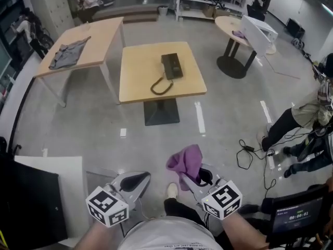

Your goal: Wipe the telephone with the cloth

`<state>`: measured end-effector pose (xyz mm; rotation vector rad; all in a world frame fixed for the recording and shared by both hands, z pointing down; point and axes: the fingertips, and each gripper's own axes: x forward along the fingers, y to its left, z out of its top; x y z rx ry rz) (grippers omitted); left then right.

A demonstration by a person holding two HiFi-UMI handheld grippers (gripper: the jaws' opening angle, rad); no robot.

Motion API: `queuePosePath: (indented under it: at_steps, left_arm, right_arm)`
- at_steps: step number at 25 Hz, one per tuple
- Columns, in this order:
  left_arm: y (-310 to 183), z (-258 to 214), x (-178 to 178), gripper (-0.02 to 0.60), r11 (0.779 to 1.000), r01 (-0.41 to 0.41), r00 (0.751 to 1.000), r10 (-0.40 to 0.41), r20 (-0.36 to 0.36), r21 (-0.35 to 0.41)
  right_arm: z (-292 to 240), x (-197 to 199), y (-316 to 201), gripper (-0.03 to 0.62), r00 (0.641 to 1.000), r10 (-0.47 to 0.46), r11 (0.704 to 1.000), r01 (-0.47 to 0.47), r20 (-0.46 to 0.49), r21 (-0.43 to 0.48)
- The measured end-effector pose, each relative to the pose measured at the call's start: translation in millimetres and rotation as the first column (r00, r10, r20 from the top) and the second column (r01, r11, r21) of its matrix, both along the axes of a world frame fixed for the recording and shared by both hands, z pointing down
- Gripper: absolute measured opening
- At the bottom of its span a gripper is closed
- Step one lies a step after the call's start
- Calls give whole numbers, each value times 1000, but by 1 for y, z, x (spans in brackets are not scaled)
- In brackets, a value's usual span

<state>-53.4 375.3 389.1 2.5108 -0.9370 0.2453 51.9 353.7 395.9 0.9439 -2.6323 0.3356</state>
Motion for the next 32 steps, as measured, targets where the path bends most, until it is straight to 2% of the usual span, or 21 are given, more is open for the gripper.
queuePosePath:
  at_steps: [6,9,14,19,25,32]
  left_arm:
    - [-97,-2,32,5,1000,17,1000,-17,7,5]
    - [-121,0,35,5,1000,21,1000,-21,10,-2]
    - [-154,0,26,5,999,23,1000,-23,2,-26]
    - [-229,15,27,5,999,-1,1000,0,-28,-41]
    - [-320,22,10,7,996,-69,997,67,-38,-55]
    - [-403,49,-3,49,987,-124,992,122,-24,-102]
  right_arm:
    - [4,36,-95,118,1000,-12,1000,12,-3,6]
    - [5,43,-118,118,1000,6,1000,-6,0,1]
    - [1,38,-147,118,1000,25,1000,-25,-4,-6]
    - [13,42,-214,118,997,68,997,-69,-28,-26]
    - [10,22,-292,118,989,138,990,-140,-56,-36]
    - [14,6,-362,118,980,191,980,-194,-64,-42]
